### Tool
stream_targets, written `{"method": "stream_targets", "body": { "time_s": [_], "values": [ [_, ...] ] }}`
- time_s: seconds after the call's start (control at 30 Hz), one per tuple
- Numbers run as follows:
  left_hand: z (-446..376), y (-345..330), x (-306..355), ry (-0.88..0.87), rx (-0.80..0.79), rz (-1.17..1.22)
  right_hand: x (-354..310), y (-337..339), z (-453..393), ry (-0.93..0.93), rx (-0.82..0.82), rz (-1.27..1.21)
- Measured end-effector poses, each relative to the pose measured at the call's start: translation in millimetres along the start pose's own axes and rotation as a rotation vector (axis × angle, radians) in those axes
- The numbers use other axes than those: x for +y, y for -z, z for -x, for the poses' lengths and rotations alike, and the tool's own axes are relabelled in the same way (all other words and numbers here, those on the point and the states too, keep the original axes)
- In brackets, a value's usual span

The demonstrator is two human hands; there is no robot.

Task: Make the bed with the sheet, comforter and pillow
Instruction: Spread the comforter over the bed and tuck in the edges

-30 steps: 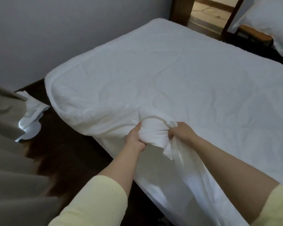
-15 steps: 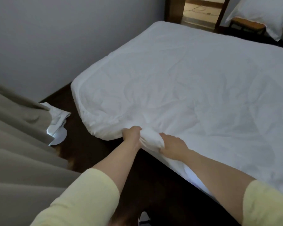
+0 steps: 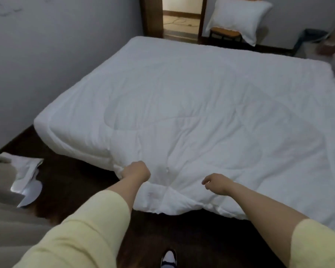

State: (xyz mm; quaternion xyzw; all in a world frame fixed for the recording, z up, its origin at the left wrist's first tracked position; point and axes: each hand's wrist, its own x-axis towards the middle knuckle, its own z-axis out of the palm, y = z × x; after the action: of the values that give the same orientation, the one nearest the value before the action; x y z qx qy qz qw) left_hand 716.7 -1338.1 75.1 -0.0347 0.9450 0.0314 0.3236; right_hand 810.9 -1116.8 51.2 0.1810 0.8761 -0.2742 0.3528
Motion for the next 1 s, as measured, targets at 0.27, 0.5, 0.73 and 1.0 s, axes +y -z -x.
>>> {"method": "stream_targets", "body": {
  "time_s": [0.27,0.5,0.73,1.0],
  "values": [
    [35.5,-32.9,211.8,-0.534,-0.053,-0.175,175.9,46.5,78.7,-0.334,0.349,-0.416],
    [124.8,-157.4,396.1,-0.927,-0.197,-0.320,376.7,21.7,153.1,-0.632,0.523,-0.713],
    [175.6,-275.7,533.6,-0.912,-0.331,-0.350,546.6,23.2,141.9,-0.769,0.554,-0.890],
    [165.0,-379.0,633.0,-1.056,-0.325,-0.448,669.1,-1.2,65.9,-0.760,0.481,-1.082]
  ]
}}
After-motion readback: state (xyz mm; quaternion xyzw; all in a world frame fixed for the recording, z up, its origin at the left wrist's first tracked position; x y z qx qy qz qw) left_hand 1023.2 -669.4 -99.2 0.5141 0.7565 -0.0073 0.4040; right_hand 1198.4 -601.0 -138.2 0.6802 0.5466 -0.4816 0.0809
